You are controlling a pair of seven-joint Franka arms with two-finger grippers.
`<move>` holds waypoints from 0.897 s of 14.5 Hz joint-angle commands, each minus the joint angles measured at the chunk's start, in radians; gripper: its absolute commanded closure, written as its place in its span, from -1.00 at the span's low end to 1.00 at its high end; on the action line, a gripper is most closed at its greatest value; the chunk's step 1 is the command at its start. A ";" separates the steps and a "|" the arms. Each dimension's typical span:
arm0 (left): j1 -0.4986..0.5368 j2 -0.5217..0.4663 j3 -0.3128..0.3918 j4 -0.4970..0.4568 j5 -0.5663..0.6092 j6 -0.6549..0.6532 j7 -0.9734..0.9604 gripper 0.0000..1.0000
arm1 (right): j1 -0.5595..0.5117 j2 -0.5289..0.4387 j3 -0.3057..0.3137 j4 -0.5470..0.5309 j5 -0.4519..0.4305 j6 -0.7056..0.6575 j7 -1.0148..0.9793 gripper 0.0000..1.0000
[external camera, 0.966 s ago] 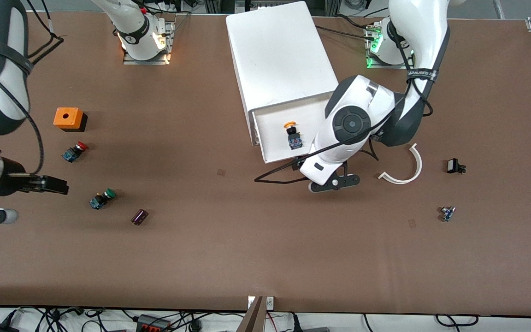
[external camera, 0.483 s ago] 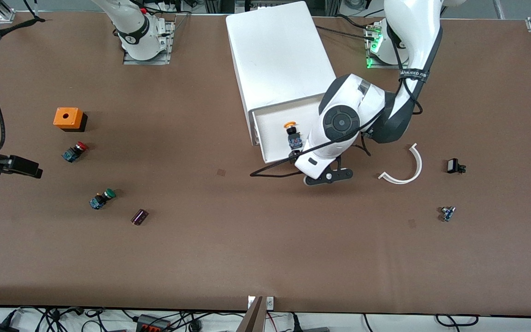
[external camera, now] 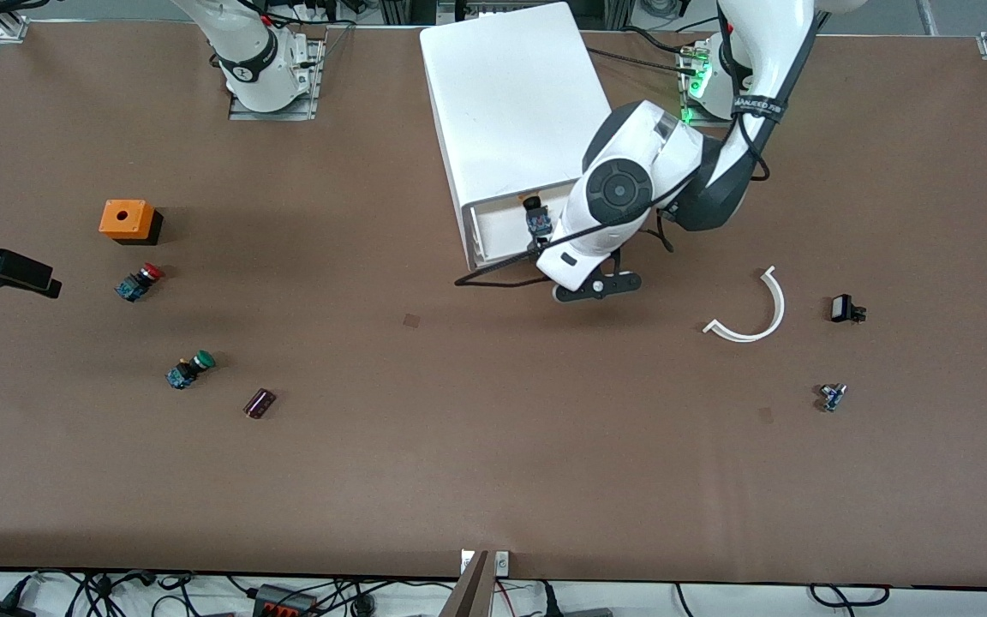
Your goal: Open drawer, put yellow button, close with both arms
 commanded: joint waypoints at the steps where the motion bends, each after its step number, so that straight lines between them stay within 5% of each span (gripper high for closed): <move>1: -0.013 -0.034 -0.029 -0.055 -0.016 0.016 -0.028 -1.00 | -0.010 -0.063 0.020 -0.090 -0.010 0.016 -0.012 -1.00; 9: -0.003 -0.042 -0.075 -0.057 -0.016 -0.049 -0.030 -1.00 | -0.010 -0.293 0.020 -0.429 -0.012 0.151 -0.019 -1.00; 13: 0.000 -0.045 -0.085 -0.057 -0.016 -0.064 -0.030 -1.00 | -0.011 -0.310 0.018 -0.439 -0.010 0.098 -0.019 -1.00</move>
